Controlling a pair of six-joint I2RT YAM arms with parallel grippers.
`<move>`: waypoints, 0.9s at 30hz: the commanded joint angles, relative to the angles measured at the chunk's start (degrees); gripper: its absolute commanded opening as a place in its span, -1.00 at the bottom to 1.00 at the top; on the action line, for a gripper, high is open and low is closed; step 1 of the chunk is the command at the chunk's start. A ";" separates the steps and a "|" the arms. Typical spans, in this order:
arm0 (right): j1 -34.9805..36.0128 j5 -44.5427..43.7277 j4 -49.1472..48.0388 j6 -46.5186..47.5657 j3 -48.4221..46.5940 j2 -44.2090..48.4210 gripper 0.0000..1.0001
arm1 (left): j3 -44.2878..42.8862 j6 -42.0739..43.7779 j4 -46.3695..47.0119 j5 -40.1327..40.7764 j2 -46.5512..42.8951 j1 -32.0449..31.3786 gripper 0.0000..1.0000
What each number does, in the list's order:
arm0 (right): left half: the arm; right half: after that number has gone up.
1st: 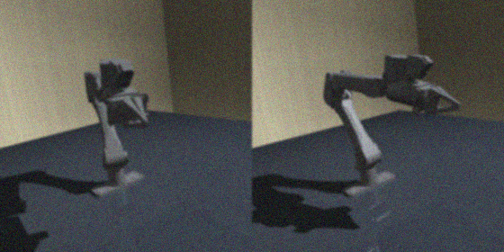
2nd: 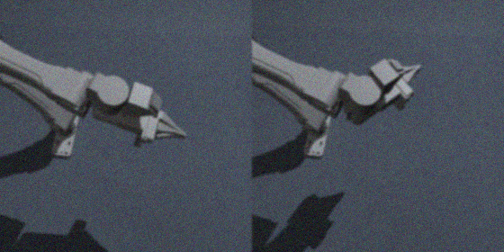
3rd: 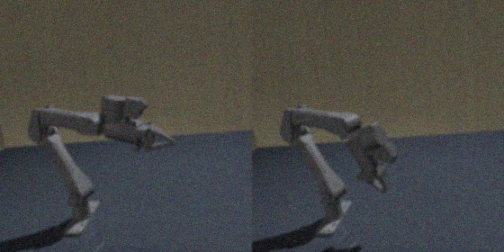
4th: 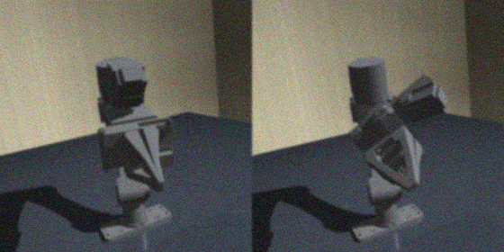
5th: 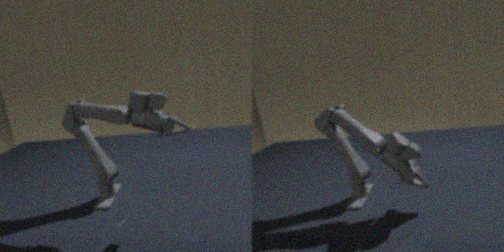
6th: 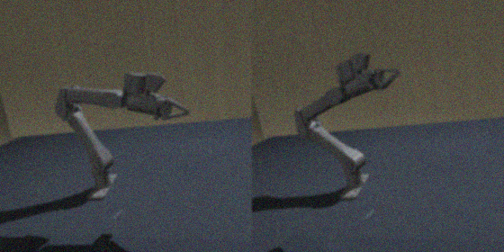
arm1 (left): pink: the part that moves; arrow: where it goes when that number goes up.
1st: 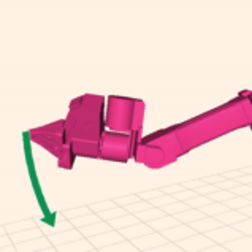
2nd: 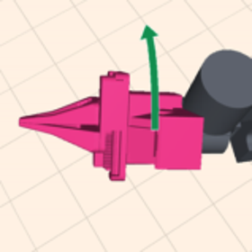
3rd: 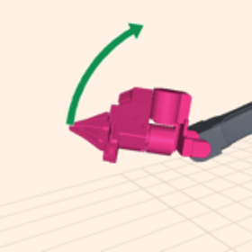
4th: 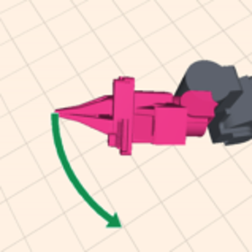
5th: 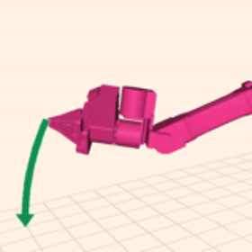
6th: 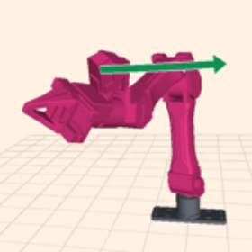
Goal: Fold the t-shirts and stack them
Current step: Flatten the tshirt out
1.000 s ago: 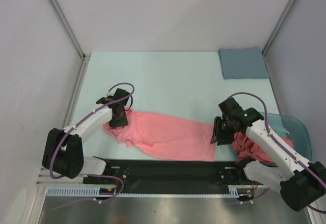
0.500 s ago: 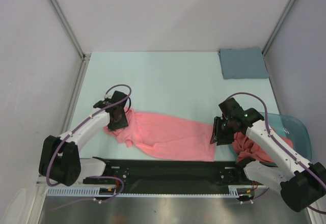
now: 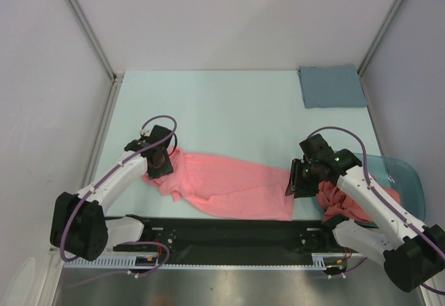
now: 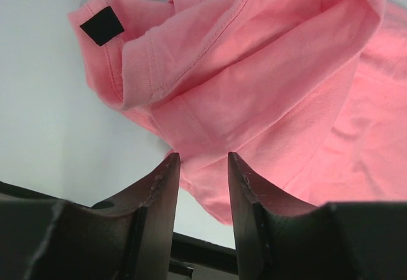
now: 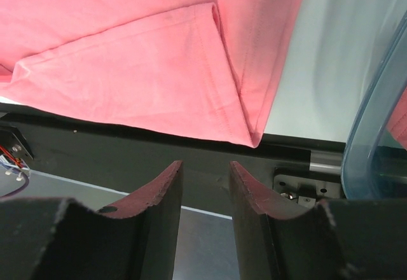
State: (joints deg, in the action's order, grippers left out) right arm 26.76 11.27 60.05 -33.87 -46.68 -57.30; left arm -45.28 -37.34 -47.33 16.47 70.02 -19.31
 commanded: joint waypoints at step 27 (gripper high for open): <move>-0.05 0.77 -2.92 -0.76 2.03 1.05 -0.19 | -1.13 1.22 -0.04 2.16 -1.45 0.50 -0.99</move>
State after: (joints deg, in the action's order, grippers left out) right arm 26.76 11.46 58.54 -34.17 -45.15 -56.21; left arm -43.29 -35.55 -45.52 16.95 71.96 -19.20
